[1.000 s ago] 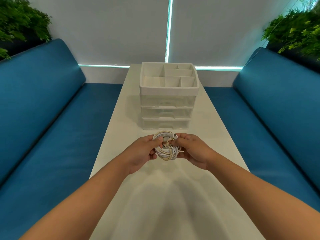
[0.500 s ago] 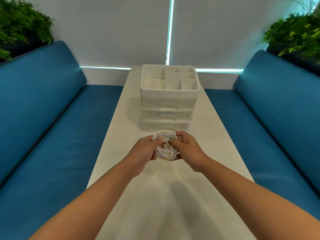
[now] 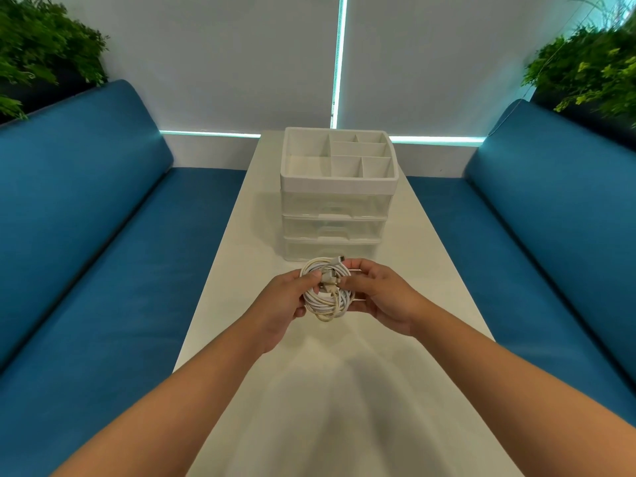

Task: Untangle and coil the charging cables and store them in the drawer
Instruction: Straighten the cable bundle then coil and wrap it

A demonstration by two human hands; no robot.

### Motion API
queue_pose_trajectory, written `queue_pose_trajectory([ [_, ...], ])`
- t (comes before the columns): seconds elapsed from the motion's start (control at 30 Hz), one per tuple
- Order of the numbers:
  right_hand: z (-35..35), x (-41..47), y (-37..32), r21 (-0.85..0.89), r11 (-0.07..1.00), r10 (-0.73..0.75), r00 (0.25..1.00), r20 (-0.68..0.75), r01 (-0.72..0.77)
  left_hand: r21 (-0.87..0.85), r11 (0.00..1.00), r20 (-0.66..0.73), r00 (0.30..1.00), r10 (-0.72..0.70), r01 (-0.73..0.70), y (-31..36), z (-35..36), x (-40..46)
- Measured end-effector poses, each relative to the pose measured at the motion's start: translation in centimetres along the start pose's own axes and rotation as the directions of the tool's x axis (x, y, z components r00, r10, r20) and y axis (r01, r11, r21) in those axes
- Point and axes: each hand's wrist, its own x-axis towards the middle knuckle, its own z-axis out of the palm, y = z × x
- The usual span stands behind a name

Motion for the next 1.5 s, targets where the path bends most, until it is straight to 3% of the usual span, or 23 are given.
queue_pose_trajectory([
  [0.1, -0.2, 0.1, 0.6, -0.029, 0.999, -0.029, 0.999, -0.043, 0.028, 0.029, 1.000, -0.020, 1.000, -0.002, 0.003, -0.4, -0.2, 0.0],
  [0.17, -0.3, 0.2, 1.2, -0.206, 0.977, -0.088, 0.989, -0.118, 0.063, 0.069, 0.998, -0.051, 0.999, -0.005, 0.008, -0.6, -0.3, -0.1],
  [0.27, -0.6, 0.4, 1.7, -0.513, 0.852, -0.231, 0.954, -0.193, 0.103, 0.137, 0.990, -0.118, 0.993, -0.006, 0.023, -0.7, -0.5, -0.1],
  [0.37, -0.8, 0.4, 1.1, -0.586, 0.784, -0.383, 0.902, -0.201, 0.202, 0.198, 0.980, -0.192, 0.981, 0.023, 0.015, -0.8, -0.9, 0.3],
  [0.47, -0.2, 0.2, 0.0, -0.625, 0.732, -0.420, 0.902, -0.102, 0.270, 0.227, 0.974, -0.206, 0.977, 0.051, -0.003, -0.9, -1.0, 0.6],
  [0.6, 0.7, 0.5, 0.2, -0.806, 0.508, -0.382, 0.918, 0.105, 0.303, 0.219, 0.974, -0.133, 0.987, 0.089, -0.058, -0.5, -0.5, 0.6],
  [0.93, 0.6, 0.6, 0.0, -0.896, 0.275, -0.525, 0.835, 0.164, 0.349, 0.116, 0.992, -0.021, 0.998, 0.055, -0.052, 0.1, -1.1, 0.3],
  [1.17, 2.0, 0.7, -0.6, -0.968, 0.136, -0.389, 0.910, 0.145, 0.213, 0.133, 0.989, -0.023, 0.997, 0.075, -0.071, -0.6, -0.6, 0.5],
  [1.33, 2.3, 0.7, -0.8, -0.966, 0.204, -0.350, 0.933, 0.081, 0.160, 0.104, 0.993, 0.017, 0.998, 0.057, -0.059, -0.1, -0.7, 0.4],
  [1.5, 2.1, 0.6, -1.6, -0.961, 0.231, -0.213, 0.972, 0.104, 0.154, 0.096, 0.995, 0.064, 0.998, 0.009, -0.015, -0.5, -0.8, 0.3],
])
